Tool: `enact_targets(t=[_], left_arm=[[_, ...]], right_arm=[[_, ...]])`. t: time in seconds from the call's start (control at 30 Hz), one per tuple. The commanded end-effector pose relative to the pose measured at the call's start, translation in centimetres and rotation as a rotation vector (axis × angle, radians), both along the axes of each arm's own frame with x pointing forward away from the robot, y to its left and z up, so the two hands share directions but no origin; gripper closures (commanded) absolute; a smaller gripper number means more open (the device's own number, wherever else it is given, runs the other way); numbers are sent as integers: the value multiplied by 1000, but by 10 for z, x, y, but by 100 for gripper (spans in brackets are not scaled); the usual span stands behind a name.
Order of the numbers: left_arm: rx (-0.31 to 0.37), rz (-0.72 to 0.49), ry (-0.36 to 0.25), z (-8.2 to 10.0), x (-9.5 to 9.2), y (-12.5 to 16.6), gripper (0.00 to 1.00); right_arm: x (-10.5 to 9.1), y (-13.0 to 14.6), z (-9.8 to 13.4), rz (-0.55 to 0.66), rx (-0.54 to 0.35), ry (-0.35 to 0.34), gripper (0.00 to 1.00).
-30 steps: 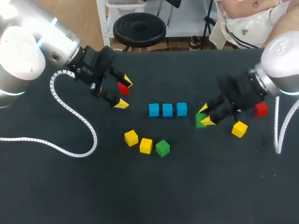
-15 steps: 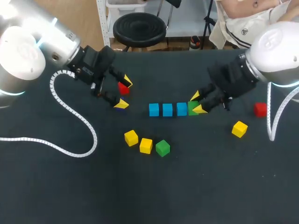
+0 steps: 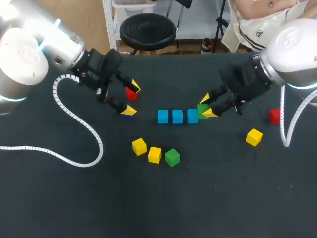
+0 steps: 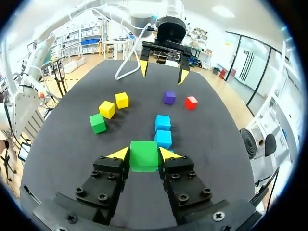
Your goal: Place the blue cubes, place green cubes on the blue cubes, place the yellow cubes on the green cubes, then place the red cubes on the yellow cubes, and place purple cube on the red cubes.
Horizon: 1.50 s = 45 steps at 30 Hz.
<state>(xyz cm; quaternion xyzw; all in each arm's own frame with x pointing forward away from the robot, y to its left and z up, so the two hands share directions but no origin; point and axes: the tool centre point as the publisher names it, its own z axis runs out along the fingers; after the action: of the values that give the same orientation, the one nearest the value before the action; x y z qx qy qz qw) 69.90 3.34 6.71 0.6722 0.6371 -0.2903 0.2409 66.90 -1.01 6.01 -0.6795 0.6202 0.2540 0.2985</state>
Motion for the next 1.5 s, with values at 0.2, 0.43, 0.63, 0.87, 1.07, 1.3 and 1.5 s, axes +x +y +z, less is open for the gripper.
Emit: enact_targets(t=[0.2, 0.43, 0.63, 0.87, 1.07, 1.3, 1.5], left_arm=[[-2, 0, -2, 0, -1, 1, 0], [-2, 0, -2, 0, -1, 1, 0], [-2, 0, -2, 0, -1, 1, 0], [-2, 0, -2, 0, -1, 1, 0], [-2, 0, -2, 0, -1, 1, 0], [-2, 0, -2, 0, -1, 1, 0], [-2, 0, -2, 0, -1, 1, 0]], right_arm=[[2, 10, -1, 3, 2, 12, 100], [-2, 30, -6, -8, 10, 37, 100], [2, 34, -14, -9, 1, 61, 100], [11, 34, -18, -17, -2, 73, 100], [15, 37, -19, -22, 3, 92, 100], [14, 37, -21, -72, 22, 141, 100], [11, 35, -16, -86, 5, 133, 100]])
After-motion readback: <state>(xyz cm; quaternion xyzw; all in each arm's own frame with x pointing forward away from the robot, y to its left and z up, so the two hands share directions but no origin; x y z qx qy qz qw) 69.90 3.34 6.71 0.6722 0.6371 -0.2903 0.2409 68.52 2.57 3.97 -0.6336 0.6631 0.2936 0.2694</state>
